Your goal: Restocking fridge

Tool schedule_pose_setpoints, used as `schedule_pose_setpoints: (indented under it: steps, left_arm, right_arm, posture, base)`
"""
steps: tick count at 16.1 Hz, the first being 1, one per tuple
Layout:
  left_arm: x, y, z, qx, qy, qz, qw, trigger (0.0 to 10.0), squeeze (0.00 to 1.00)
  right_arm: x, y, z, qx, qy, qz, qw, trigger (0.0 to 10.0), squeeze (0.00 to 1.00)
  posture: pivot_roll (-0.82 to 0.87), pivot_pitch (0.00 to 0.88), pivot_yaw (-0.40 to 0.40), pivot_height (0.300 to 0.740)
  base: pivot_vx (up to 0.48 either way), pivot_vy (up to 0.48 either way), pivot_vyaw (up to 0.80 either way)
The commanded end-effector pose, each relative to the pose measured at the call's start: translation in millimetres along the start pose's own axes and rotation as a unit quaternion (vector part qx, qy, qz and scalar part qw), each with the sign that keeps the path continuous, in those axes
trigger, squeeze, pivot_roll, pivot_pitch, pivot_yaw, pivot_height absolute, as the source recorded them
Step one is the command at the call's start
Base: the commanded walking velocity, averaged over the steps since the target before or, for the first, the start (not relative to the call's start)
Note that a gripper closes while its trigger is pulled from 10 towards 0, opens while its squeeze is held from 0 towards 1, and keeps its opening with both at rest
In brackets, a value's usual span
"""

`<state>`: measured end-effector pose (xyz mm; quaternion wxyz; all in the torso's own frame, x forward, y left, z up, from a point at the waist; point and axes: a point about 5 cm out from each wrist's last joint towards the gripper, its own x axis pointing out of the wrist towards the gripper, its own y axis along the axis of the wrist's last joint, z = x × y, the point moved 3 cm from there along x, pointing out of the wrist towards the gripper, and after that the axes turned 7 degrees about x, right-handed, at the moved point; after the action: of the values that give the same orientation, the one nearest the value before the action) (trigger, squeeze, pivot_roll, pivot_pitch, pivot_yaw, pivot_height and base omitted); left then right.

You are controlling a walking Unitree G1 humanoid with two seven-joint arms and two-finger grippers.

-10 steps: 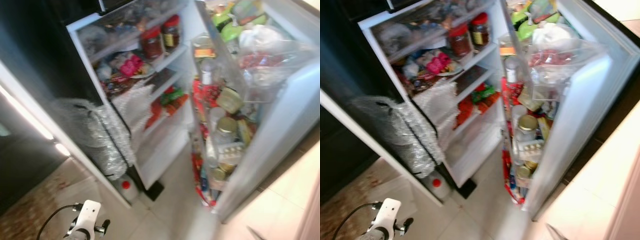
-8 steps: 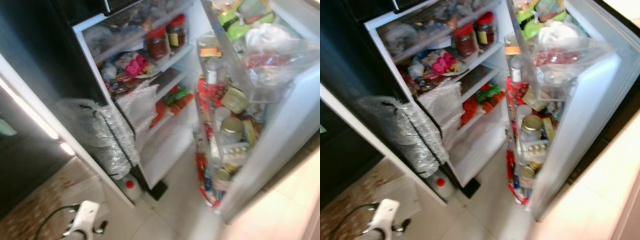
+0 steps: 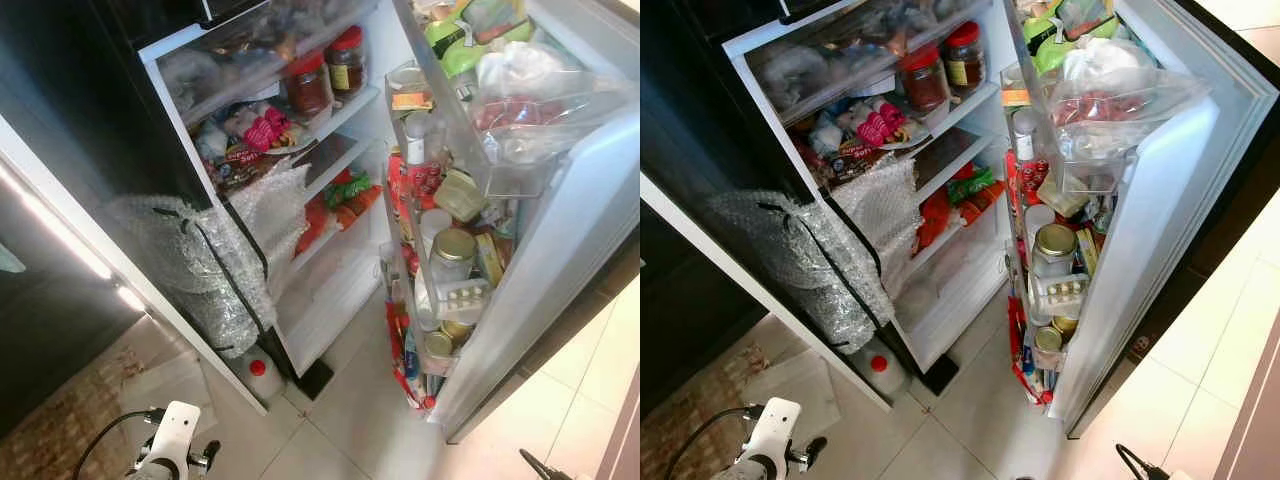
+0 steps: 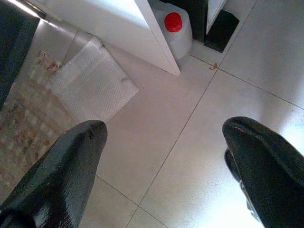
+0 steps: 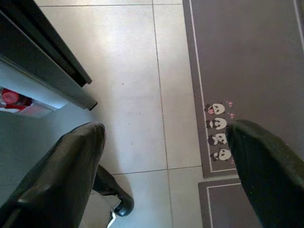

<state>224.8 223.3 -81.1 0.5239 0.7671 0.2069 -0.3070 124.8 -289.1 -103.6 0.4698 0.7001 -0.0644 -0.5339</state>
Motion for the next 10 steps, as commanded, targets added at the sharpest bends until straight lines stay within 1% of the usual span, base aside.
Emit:
schedule_pose_setpoints:
  steps: [1, 2, 4, 5, 6, 7, 8, 9, 10]
  left_arm:
    - [-3.1, -9, -3.9, -0.001, 0.004, -0.015, 1.000, 10.0, 0.00]
    - [-3.1, -9, -4.1, -0.001, 0.004, -0.015, 1.000, 10.0, 0.00]
    - [-3.2, -9, -4.3, 0.000, 0.002, -0.015, 1.000, 10.0, 0.00]
    - [-3.2, -9, -4.7, 0.002, 0.001, -0.015, 1.000, 10.0, 0.00]
    - [-3.0, -9, -5.0, 0.002, 0.000, -0.015, 1.000, 10.0, 0.00]
    - [-3.0, -9, -5.0, 0.003, 0.000, -0.015, 1.000, 10.0, 0.00]
    - [-2.8, -8, -4.9, 0.003, -0.002, -0.015, 1.000, 10.0, 0.00]
    - [-2.7, -8, -4.8, 0.004, -0.003, -0.015, 1.000, 10.0, 0.00]
    - [-2.6, -8, -4.5, 0.004, -0.005, -0.016, 1.000, 10.0, 0.00]
  right_arm:
    - [-3.8, -3, 19.1, -0.021, -0.044, 0.018, 0.999, 10.0, 0.00]
    - [-5.0, 9, 36.1, -0.009, -0.084, 0.060, 0.995, 10.0, 0.00]
    - [-6.2, 32, 49.6, 0.001, -0.105, 0.126, 0.986, 10.0, 0.00]
    - [-7.2, 53, 53.6, 0.001, -0.101, 0.177, 0.979, 10.0, 0.00]
    - [-7.2, 70, 51.4, 0.012, -0.085, 0.212, 0.974, 10.0, 0.00]
    - [-7.2, 74, 50.6, 0.016, -0.082, 0.220, 0.972, 10.0, 0.00]
    - [-6.9, 90, 40.7, 0.022, -0.054, 0.247, 0.967, 10.0, 0.00]
    - [-7.4, 95, 35.8, 0.022, -0.042, 0.258, 0.965, 10.0, 0.00]
    - [-9.3, 108, 18.3, 0.017, 0.002, 0.283, 0.959, 10.0, 0.00]
  posture:
    - [-0.21, 0.087, 0.147, 0.740]
    - [-0.21, 0.087, 0.147, 0.740]
    - [-0.23, 0.092, 0.154, 0.740]
    - [-0.23, 0.091, 0.157, 0.740]
    - [-0.24, 0.091, 0.160, 0.740]
    - [-0.24, 0.091, 0.160, 0.740]
    - [-0.24, 0.089, 0.163, 0.740]
    - [-0.24, 0.089, 0.165, 0.740]
    - [-0.24, 0.087, 0.165, 0.740]
  base:
    - [0.000, 0.000, 0.00]
    - [0.000, 0.000, 0.00]
    - [0.000, 0.000, 0.00]
    - [0.000, 0.000, 0.00]
    - [0.000, 0.000, 0.00]
    - [0.000, 0.000, 0.00]
    - [0.000, 0.000, 0.00]
    - [0.000, 0.000, 0.00]
    - [0.000, 0.000, 0.00]
